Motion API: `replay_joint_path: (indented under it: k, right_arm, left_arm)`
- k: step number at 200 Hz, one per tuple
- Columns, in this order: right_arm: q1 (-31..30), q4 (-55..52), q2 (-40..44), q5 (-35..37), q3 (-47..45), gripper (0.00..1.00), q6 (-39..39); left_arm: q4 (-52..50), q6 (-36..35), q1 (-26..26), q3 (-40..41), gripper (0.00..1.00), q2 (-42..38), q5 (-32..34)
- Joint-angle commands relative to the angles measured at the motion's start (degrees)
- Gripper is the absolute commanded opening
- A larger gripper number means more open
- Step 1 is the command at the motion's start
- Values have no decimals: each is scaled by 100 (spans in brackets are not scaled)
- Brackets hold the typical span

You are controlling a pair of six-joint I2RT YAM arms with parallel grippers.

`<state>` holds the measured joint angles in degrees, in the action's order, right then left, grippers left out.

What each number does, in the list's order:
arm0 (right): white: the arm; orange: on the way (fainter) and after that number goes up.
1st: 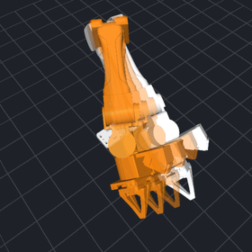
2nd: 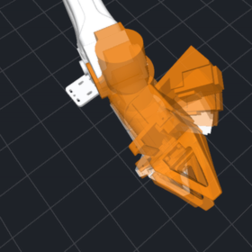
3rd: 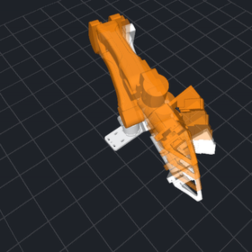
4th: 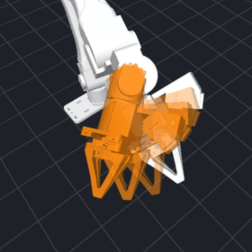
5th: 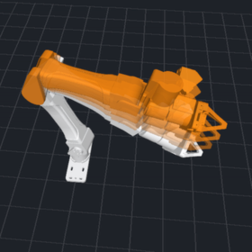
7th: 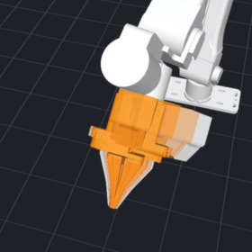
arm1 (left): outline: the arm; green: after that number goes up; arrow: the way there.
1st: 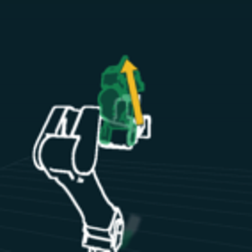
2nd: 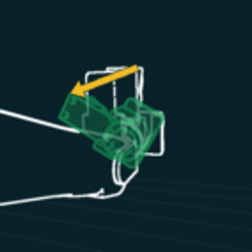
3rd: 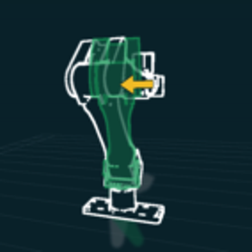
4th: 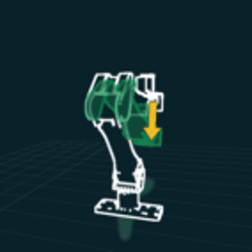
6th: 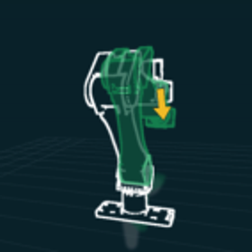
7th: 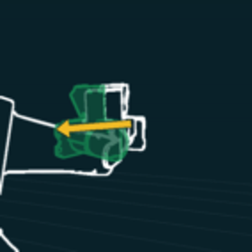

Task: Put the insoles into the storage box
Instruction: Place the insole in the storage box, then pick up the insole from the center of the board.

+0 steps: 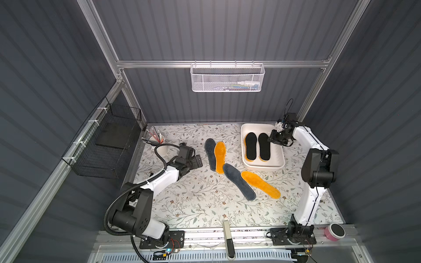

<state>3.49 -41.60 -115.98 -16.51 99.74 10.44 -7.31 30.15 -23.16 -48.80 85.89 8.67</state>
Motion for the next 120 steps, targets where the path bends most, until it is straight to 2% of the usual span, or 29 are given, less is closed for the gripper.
replay_joint_path:
  k: [1, 60, 120]
  right_arm:
    - [-5, -46, 327, -211, -142, 39, 44]
    - [-232, 702, 1652, -1674, -1278, 42, 260]
    - [-1095, 1271, 2847, -1723, -2553, 45, 559]
  left_arm:
    - [10, -1, 31, -226, 100, 174, -253]
    - [193, 226, 31, -557, 100, 756, -855]
    - [218, 784, 22, -1238, 100, 1676, -1468]
